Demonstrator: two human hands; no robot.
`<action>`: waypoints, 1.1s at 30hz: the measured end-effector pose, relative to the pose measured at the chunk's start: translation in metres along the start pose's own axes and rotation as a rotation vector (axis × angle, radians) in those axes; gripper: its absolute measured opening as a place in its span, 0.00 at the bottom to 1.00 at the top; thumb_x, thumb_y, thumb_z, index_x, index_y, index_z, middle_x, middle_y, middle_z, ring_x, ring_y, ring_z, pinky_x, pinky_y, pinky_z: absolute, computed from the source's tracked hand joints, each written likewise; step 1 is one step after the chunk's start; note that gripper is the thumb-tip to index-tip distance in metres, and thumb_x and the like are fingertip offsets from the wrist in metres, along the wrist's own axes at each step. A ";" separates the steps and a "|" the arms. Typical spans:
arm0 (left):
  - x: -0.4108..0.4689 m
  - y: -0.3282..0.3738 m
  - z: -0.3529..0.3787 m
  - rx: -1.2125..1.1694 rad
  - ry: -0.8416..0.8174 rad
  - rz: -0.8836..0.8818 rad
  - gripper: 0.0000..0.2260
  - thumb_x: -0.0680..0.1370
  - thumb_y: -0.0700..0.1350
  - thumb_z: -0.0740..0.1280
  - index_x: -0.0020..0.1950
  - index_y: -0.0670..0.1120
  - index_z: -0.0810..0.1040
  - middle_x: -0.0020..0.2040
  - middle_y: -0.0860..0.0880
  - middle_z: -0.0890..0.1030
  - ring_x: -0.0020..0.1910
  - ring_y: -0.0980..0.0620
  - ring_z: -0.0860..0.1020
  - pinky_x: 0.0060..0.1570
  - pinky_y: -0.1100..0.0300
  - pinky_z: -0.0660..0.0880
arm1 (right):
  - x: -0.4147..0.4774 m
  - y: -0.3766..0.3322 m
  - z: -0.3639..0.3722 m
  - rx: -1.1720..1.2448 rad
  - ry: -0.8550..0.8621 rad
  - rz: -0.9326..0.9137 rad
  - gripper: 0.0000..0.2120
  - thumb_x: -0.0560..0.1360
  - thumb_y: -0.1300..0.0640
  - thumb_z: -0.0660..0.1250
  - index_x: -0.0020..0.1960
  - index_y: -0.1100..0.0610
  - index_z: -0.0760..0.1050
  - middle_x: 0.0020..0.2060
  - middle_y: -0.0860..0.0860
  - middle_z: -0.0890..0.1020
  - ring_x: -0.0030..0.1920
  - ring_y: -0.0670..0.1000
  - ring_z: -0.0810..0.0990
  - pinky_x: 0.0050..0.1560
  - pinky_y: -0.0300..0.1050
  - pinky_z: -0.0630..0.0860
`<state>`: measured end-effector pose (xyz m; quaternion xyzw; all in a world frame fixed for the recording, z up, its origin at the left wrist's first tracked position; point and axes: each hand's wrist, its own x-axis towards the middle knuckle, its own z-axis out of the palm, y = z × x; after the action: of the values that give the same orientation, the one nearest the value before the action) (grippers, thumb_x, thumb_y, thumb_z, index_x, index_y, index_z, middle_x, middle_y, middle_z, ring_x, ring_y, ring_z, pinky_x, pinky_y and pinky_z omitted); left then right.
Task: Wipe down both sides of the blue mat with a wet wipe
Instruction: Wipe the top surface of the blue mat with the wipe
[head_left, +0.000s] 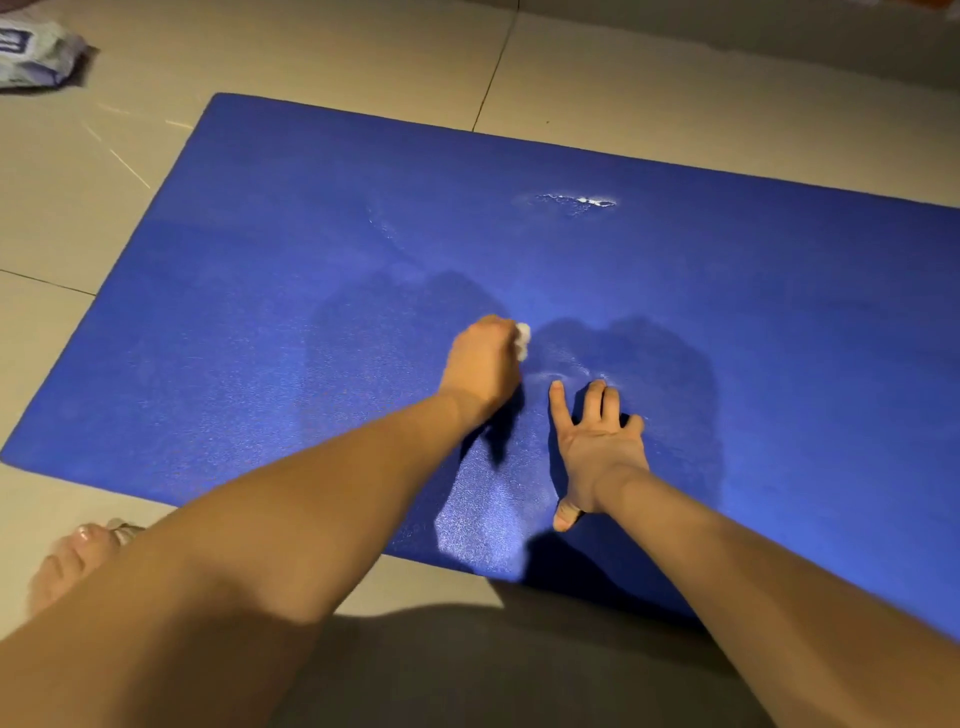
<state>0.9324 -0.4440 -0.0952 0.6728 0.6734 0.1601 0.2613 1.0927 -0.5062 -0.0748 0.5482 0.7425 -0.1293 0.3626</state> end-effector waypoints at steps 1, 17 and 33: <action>-0.002 0.005 0.004 0.021 -0.053 0.076 0.06 0.76 0.35 0.64 0.40 0.42 0.75 0.44 0.42 0.79 0.42 0.38 0.77 0.42 0.50 0.75 | 0.000 0.001 0.000 -0.003 0.004 -0.002 0.82 0.52 0.30 0.81 0.77 0.56 0.23 0.76 0.69 0.42 0.77 0.69 0.44 0.66 0.63 0.66; 0.025 -0.052 -0.038 0.105 0.249 -0.322 0.07 0.79 0.39 0.60 0.45 0.41 0.77 0.48 0.38 0.76 0.41 0.36 0.75 0.43 0.51 0.69 | -0.001 0.003 0.000 0.014 0.013 -0.016 0.81 0.54 0.31 0.81 0.77 0.57 0.23 0.77 0.68 0.42 0.78 0.68 0.43 0.68 0.65 0.64; 0.000 -0.056 -0.052 0.254 0.173 -0.192 0.07 0.80 0.42 0.64 0.47 0.43 0.81 0.46 0.43 0.74 0.45 0.37 0.77 0.41 0.53 0.71 | -0.007 0.114 -0.020 0.170 0.026 0.211 0.73 0.57 0.29 0.78 0.80 0.56 0.33 0.78 0.62 0.50 0.78 0.64 0.51 0.72 0.64 0.63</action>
<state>0.8568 -0.4397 -0.0847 0.6167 0.7693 0.1055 0.1294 1.1891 -0.4583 -0.0327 0.6537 0.6716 -0.1460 0.3167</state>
